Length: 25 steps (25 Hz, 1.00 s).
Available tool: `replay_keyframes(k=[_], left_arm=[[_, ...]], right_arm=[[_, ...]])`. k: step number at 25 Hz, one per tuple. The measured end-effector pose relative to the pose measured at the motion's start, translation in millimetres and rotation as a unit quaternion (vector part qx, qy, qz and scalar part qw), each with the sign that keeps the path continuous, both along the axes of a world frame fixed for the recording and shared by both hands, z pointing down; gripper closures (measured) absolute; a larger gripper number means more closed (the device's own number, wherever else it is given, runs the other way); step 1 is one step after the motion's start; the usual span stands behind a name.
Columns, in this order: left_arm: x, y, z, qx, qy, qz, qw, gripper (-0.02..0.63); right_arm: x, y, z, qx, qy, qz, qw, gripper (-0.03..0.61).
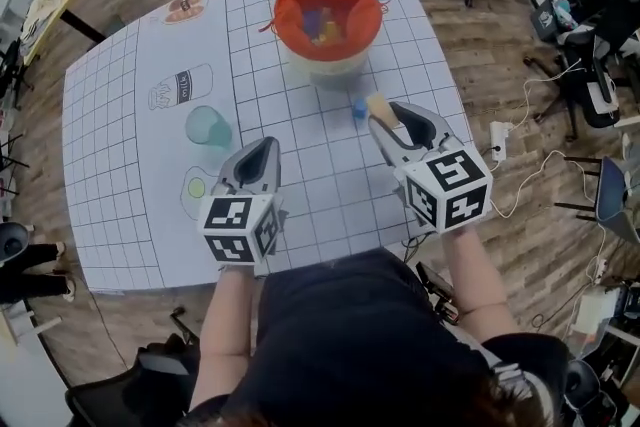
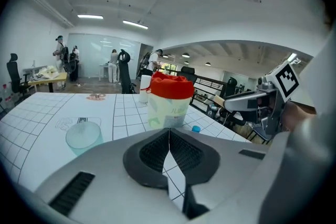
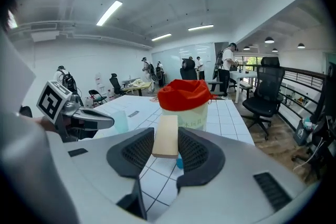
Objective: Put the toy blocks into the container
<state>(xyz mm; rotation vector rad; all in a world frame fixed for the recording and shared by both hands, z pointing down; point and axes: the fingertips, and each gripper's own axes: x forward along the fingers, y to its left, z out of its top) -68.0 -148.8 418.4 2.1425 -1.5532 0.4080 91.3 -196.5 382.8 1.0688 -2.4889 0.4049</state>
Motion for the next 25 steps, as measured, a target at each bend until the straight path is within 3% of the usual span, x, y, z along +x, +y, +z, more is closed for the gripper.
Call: replay_keyframes(k=[13, 25], left_arm=[[-29, -39, -27, 0.03, 0.004, 0.003, 0.9995, 0.588], [-48, -59, -25, 0.03, 0.011, -0.016, 0.9994, 0.588]], right_arm=[[-55, -78, -60, 0.082, -0.005, -0.011, 0.997, 0.417], [-85, -126, -44, 0.112, 0.016, -0.015, 0.993, 0.412]])
